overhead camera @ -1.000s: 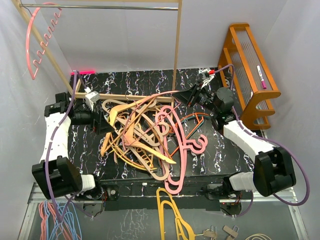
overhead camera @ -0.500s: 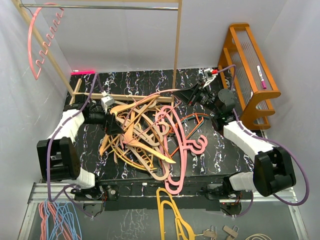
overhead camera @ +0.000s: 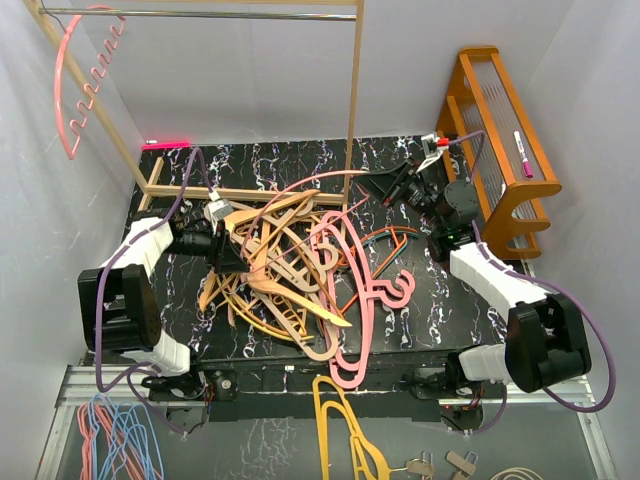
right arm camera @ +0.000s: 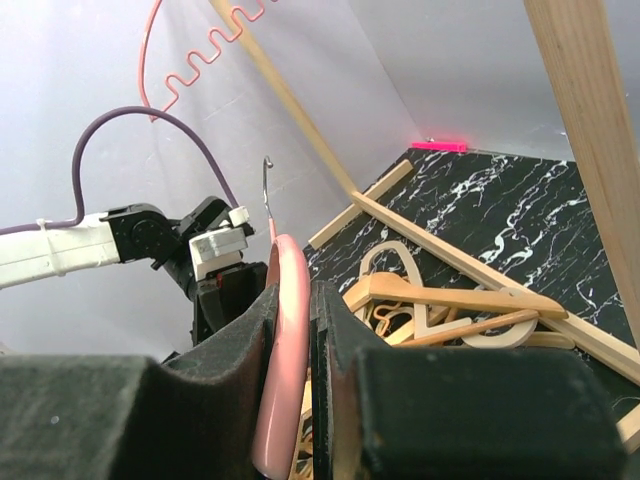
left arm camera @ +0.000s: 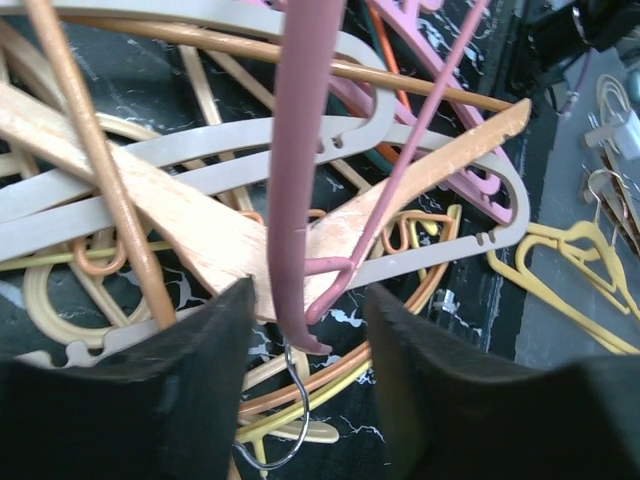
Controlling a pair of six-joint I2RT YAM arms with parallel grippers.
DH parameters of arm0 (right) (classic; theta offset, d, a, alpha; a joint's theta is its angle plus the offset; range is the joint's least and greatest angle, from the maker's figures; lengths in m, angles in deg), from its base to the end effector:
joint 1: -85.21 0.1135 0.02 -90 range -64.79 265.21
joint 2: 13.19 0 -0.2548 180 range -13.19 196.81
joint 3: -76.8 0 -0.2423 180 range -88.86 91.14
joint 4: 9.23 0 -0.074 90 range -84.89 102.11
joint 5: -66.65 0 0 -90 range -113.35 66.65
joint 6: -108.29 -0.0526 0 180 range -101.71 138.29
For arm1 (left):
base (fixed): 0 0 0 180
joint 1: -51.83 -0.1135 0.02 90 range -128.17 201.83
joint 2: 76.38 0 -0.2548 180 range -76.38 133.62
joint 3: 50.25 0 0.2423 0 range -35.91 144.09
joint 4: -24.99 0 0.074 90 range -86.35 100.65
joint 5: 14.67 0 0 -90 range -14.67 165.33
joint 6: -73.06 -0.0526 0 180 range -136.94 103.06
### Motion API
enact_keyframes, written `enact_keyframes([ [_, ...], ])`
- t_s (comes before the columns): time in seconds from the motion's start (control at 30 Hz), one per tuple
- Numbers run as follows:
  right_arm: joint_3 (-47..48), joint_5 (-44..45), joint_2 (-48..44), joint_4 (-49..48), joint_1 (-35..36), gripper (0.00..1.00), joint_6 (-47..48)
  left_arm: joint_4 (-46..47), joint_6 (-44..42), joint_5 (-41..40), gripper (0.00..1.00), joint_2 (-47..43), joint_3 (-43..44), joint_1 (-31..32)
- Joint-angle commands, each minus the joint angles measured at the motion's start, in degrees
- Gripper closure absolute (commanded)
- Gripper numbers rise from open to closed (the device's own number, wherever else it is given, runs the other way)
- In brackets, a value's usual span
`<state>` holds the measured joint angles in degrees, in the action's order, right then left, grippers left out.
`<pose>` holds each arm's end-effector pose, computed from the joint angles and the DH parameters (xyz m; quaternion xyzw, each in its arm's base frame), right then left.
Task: Organize the hangers
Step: Pick up the hanger at the center of the board.
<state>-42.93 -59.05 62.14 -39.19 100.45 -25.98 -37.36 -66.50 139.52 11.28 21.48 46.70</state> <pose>0.2835 0.1091 0.3270 -0.0899 0.6225 0.5367 0.5624 0.2655 -0.0237 0.2067 0.3688 0.7597 -0.4298 0.3196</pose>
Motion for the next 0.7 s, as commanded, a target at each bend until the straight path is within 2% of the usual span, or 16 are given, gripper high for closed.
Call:
enact_keyframes([
  [0.0,-0.97,2.24,-1.03,-8.10,-0.36,0.92,-2.75,-6.83,-4.93,7.41,0.67,0.62,3.04,0.19],
  [0.1,-1.36,3.02,-1.14,-8.57,-0.33,0.92,-3.00,-11.00,-6.28,8.94,1.00,0.57,5.20,0.21],
  [0.17,-1.54,2.76,-0.92,-9.45,-0.33,0.92,-3.69,-11.57,-3.91,8.62,1.00,-0.56,6.36,0.17],
  [0.23,-1.40,1.82,-0.53,-9.46,-0.26,0.92,-3.81,-9.39,3.10,5.82,1.00,-3.46,7.62,0.20],
  [0.37,-0.93,-0.32,0.07,-6.53,-0.22,0.92,-2.68,-13.28,7.48,-5.64,1.00,-8.86,13.58,-0.12],
  [0.47,-1.67,-0.56,-0.17,-3.65,-0.16,0.79,-1.12,-17.43,10.60,-15.37,1.00,-13.60,18.24,-0.57],
  [0.5,-2.32,-0.71,-0.32,-3.47,-0.11,0.71,-0.89,-19.26,11.28,-18.59,1.00,-14.75,19.84,-0.77],
  [0.53,-2.86,-0.79,-0.43,-3.43,-0.07,0.56,-0.68,-21.26,11.37,-21.25,1.00,-15.54,21.65,-1.12],
  [0.57,-3.29,-0.73,-0.63,-3.34,0.02,0.19,-0.25,-23.81,11.12,-24.11,1.00,-15.94,23.69,-1.58],
  [0.6,-3.72,-0.44,-0.88,-2.93,0.08,0.04,0.43,-26.34,10.70,-26.82,1.00,-16.17,25.58,-2.30],
  [0.67,-4.24,0.66,-1.66,-1.17,0.13,0.02,2.43,-31.39,8.82,-30.99,1.00,-15.92,29.88,-4.47],
])
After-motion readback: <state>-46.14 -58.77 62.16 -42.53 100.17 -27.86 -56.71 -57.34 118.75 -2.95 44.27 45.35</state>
